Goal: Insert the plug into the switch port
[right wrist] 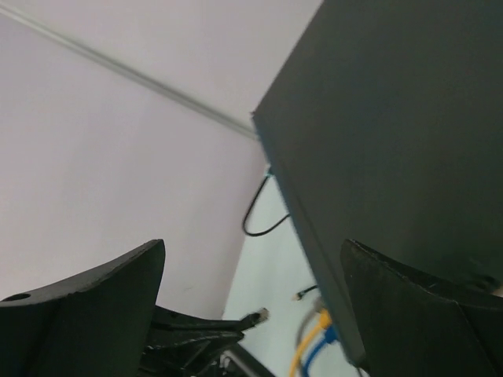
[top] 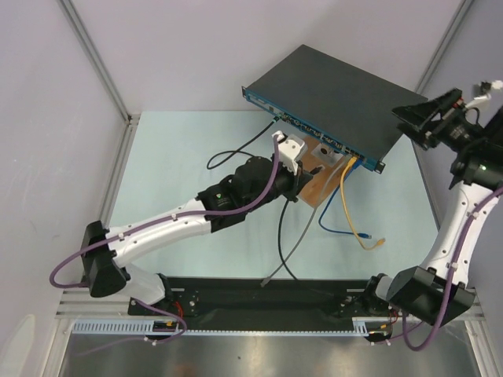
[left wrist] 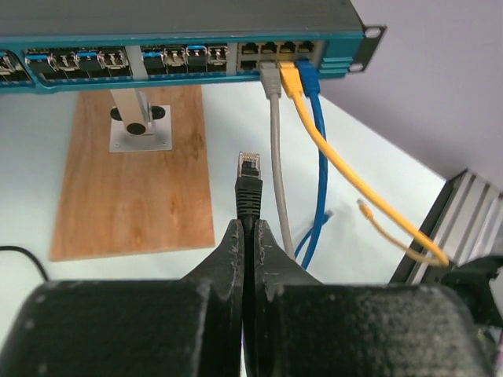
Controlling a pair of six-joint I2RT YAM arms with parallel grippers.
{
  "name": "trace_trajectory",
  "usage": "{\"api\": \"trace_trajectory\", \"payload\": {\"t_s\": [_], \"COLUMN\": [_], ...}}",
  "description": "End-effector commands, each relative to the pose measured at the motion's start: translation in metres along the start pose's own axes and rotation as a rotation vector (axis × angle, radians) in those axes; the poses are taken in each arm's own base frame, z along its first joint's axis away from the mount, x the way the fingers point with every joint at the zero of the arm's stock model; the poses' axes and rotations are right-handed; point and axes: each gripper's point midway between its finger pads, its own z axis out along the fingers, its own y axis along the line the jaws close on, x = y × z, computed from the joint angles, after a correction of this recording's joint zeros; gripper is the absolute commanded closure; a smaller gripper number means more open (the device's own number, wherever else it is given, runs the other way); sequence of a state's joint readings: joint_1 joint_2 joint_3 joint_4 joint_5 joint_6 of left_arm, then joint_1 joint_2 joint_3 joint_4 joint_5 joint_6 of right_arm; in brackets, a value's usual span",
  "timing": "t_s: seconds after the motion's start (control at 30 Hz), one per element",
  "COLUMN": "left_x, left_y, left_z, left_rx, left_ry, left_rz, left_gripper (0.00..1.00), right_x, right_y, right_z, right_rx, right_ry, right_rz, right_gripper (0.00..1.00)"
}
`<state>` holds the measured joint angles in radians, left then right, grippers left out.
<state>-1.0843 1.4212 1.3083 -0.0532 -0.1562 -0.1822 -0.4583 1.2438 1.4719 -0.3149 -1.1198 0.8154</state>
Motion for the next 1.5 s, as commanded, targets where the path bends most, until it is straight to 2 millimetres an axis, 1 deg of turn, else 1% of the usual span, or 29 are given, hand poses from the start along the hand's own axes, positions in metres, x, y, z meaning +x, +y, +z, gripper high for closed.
{"api": "trace_trajectory", "payload": {"t_s": [0.0, 0.07, 0.2, 0.23, 0.27, 0.3, 0.4, 0.5, 0.53, 0.67, 0.73, 0.77, 0.97, 1.1, 1.2, 1.3, 1.33, 1.43, 1.47], "left_x": [-0.053, -0.058, -0.057, -0.058, -0.054, -0.053, -0.053, -0.053, -0.053, -0.049, -0.044, -0.042, -0.037, -0.028, -0.02, -0.02, -0.02, -0.016, -0.016], "left_y": [-0.007, -0.009, -0.012, -0.012, -0.013, -0.014, -0.013, -0.013, -0.013, -0.013, -0.013, -0.013, -0.012, -0.009, -0.004, -0.003, -0.003, -0.001, 0.001], "left_z": [0.007, 0.014, 0.026, 0.028, 0.031, 0.033, 0.038, 0.042, 0.043, 0.044, 0.048, 0.049, 0.056, 0.063, 0.07, 0.073, 0.075, 0.079, 0.08], "left_rx": [-0.007, 0.0, 0.018, 0.02, 0.022, 0.024, 0.022, 0.022, 0.025, 0.032, 0.032, 0.033, 0.026, 0.008, -0.017, -0.023, -0.026, -0.036, -0.042], "left_ry": [-0.165, -0.201, -0.229, -0.239, -0.234, -0.232, -0.253, -0.271, -0.278, -0.297, -0.286, -0.281, -0.284, -0.268, -0.252, -0.264, -0.264, -0.257, -0.258], "left_rz": [-0.142, -0.134, -0.113, -0.115, -0.114, -0.115, -0.116, -0.115, -0.113, -0.097, -0.101, -0.102, -0.095, -0.076, -0.062, -0.059, -0.06, -0.063, -0.064], "left_gripper": [1.0, 1.0, 1.0, 1.0, 1.0, 1.0, 1.0, 1.0, 1.0, 1.0, 1.0, 1.0, 1.0, 1.0, 1.0, 1.0, 1.0, 1.0, 1.0], "right_x": [0.004, 0.007, 0.021, 0.023, 0.025, 0.028, 0.03, 0.034, 0.039, 0.052, 0.053, 0.057, 0.06, 0.064, 0.065, 0.065, 0.065, 0.066, 0.066], "right_y": [-0.027, -0.05, -0.08, -0.083, -0.087, -0.094, -0.099, -0.098, -0.1, -0.095, -0.092, -0.093, -0.098, -0.097, -0.099, -0.101, -0.102, -0.103, -0.103], "right_z": [-0.033, -0.044, -0.047, -0.046, -0.046, -0.044, -0.04, -0.031, -0.025, -0.013, -0.009, -0.006, 0.004, 0.009, 0.011, 0.011, 0.011, 0.012, 0.013], "right_rx": [0.126, 0.174, 0.224, 0.23, 0.229, 0.233, 0.214, 0.171, 0.152, 0.116, 0.102, 0.1, 0.104, 0.096, 0.1, 0.105, 0.108, 0.109, 0.111], "right_ry": [-0.041, -0.049, -0.018, -0.016, -0.013, -0.009, -0.006, 0.014, 0.029, 0.064, 0.064, 0.074, 0.094, 0.109, 0.113, 0.113, 0.111, 0.112, 0.109], "right_rz": [-0.046, 0.027, 0.119, 0.134, 0.144, 0.168, 0.2, 0.226, 0.227, 0.228, 0.214, 0.218, 0.214, 0.212, 0.221, 0.229, 0.23, 0.234, 0.234], "right_gripper": [0.01, 0.0, 0.01, 0.01, 0.0, 0.01, 0.0, 0.02, 0.04, 0.06, 0.08, 0.08, 0.13, 0.22, 0.26, 0.32, 0.37, 0.45, 0.46]}}
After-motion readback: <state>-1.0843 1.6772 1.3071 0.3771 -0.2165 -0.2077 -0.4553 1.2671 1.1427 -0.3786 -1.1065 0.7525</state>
